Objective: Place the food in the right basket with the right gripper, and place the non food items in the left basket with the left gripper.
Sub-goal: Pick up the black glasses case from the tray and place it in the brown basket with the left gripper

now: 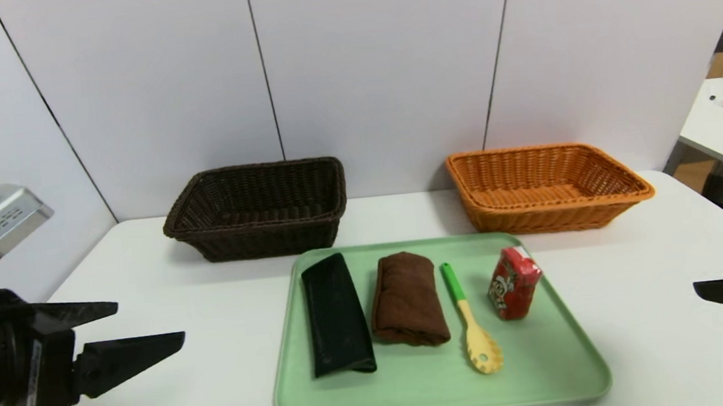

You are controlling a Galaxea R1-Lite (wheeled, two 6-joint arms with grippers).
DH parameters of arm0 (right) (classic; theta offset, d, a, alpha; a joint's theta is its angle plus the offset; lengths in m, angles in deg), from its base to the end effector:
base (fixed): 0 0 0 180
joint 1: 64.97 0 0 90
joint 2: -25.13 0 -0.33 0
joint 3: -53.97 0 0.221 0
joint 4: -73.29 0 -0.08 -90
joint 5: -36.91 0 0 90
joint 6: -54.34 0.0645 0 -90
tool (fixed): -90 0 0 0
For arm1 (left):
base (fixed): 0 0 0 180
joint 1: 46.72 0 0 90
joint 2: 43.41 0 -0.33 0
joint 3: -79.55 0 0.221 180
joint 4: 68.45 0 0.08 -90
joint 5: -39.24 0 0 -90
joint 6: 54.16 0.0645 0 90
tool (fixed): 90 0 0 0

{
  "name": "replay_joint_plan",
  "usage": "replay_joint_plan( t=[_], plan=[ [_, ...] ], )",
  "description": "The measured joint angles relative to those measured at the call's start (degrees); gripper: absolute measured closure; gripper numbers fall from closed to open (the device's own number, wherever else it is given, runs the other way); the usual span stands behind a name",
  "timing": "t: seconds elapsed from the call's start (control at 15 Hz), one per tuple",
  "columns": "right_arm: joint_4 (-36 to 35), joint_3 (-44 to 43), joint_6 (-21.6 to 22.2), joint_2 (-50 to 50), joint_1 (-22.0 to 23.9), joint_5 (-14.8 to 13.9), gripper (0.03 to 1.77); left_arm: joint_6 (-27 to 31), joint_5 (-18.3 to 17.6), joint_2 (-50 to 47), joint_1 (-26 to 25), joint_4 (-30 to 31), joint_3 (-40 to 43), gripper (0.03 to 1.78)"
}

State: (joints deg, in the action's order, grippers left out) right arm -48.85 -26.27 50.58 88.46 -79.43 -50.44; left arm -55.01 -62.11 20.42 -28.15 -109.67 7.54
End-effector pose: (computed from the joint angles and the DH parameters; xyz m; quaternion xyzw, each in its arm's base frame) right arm 0.1662 0.0459 0.2645 -0.0664 0.3432 0.1507 0.9247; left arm 0.1792 -0.0736 0.2495 0.0110 0.2856 -0.2454 0.9263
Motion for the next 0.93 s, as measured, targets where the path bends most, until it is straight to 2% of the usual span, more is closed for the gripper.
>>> replay_joint_plan(
  t=[0.2, 0.33, 0.6, 0.93],
  plan=[
    [-0.3, -2.4, 1.0, 4.3, -3.3, 0.0, 0.10, -2.2, 0.1, 5.5, 3.2, 0.1, -3.5, 0.12],
    [-0.2, -3.9, 4.0, 5.9, -4.8, 0.0, 0.10, -3.7, 0.1, 8.5, 5.1, 0.2, -5.6, 0.12],
    [-0.3, -4.7, 7.0, 7.8, -5.7, 0.0, 0.10, -7.6, 0.1, 13.8, 9.4, 0.2, -11.0, 0.12],
    [-0.2, -4.6, 7.9, 8.1, -5.8, -0.2, 0.10, -9.2, 0.4, 18.2, 13.0, 0.2, -14.1, 0.12]
  ],
)
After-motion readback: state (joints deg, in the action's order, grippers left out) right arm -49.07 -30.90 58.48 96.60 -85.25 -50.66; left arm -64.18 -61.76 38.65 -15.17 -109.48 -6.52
